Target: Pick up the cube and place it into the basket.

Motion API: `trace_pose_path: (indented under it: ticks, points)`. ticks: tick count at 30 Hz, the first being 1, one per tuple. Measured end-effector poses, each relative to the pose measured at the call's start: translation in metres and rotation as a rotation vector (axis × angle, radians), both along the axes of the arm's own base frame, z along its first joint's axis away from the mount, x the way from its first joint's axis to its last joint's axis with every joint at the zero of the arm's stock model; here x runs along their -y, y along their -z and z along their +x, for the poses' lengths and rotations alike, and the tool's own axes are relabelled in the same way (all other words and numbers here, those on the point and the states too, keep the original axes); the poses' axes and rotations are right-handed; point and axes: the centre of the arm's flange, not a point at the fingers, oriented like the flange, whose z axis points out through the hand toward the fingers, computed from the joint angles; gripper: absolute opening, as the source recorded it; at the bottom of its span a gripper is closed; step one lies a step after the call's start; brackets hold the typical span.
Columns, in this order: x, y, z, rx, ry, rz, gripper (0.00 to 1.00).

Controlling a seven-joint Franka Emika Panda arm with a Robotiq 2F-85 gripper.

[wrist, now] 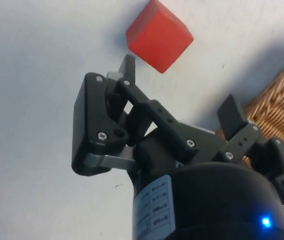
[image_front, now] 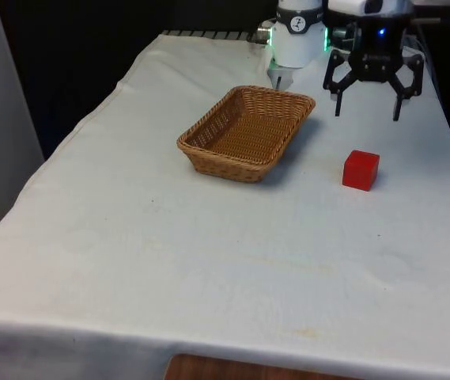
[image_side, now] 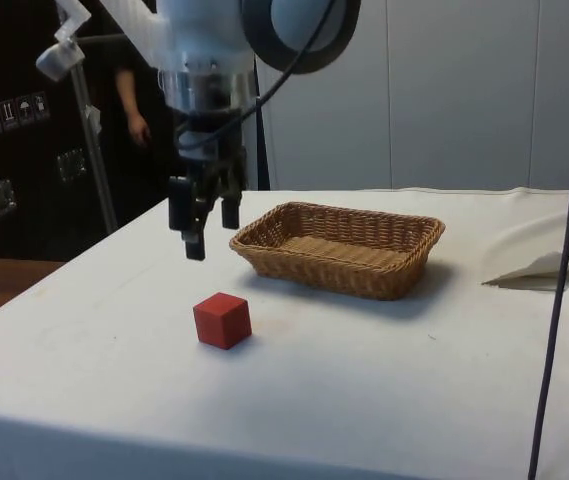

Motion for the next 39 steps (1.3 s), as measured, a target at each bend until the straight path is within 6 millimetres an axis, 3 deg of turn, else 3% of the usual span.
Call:
trace_pose_path:
  ticks: [25, 39]
  points:
    - [-0.007, 0.06, -0.002, 0.004, 0.12, 0.014, 1.0]
    - [-0.006, 0.092, 0.009, -0.011, 0.183, 0.007, 1.0]
